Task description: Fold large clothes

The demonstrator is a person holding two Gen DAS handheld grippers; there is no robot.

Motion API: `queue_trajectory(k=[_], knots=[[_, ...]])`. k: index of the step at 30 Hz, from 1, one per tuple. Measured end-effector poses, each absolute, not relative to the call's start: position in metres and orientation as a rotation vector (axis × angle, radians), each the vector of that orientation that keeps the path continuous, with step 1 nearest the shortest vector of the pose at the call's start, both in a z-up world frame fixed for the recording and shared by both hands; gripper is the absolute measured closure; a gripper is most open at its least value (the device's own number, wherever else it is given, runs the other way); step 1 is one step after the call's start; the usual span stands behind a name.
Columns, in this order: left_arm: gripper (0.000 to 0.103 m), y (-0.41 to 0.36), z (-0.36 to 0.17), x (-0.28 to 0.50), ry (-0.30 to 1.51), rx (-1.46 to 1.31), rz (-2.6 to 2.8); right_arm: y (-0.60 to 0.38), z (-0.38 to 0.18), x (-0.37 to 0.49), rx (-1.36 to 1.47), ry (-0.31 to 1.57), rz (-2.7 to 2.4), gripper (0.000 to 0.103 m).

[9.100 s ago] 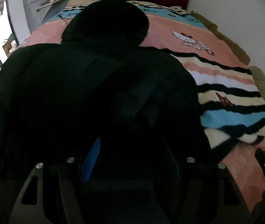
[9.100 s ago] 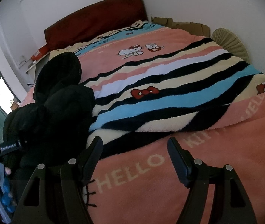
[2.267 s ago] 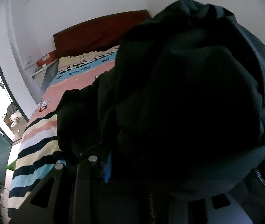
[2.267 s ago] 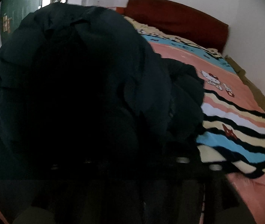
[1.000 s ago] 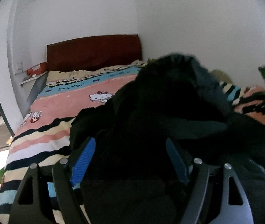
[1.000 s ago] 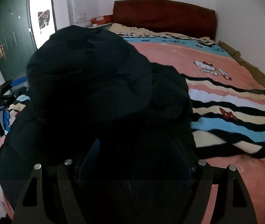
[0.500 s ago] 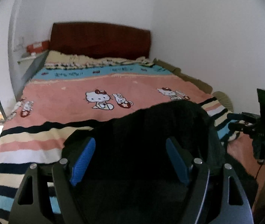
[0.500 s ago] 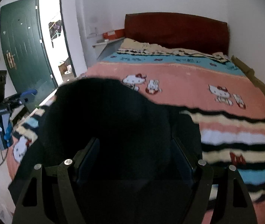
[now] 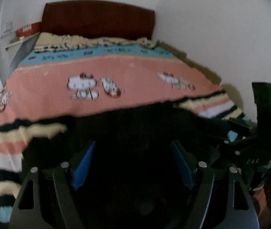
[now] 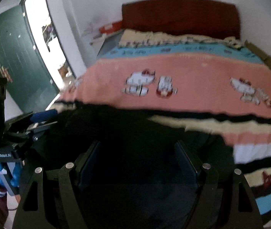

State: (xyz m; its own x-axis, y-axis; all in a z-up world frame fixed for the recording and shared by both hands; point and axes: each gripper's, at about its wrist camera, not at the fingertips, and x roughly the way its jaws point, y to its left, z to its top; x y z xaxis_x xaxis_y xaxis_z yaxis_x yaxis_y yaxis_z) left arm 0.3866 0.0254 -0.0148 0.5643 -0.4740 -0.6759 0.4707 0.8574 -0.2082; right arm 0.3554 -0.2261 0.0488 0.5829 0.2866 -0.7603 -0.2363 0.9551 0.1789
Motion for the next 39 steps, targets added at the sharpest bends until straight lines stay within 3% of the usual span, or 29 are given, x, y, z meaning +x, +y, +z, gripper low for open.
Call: queue_trajectory(k=[5, 16, 31, 39], knots=[[0.026, 0.037, -0.051, 0.329, 0.796, 0.024, -0.562, -0.218, 0.016, 0.304, -0.043, 0.953, 0.363, 0.026], [0.026, 0.052, -0.078, 0.232, 0.802, 0.061, -0.522, -0.216, 0.004, 0.196, -0.129, 0.98, 0.423, 0.026], [0.021, 0.018, -0.104, 0.312, 0.898, 0.064, -0.393, -0.234, -0.04, 0.261, -0.033, 1.054, 0.321, 0.025], [0.021, 0.02, -0.079, 0.298, 0.882, 0.068, -0.397, -0.224, -0.019, 0.25, -0.091, 1.058, 0.293, 0.026]])
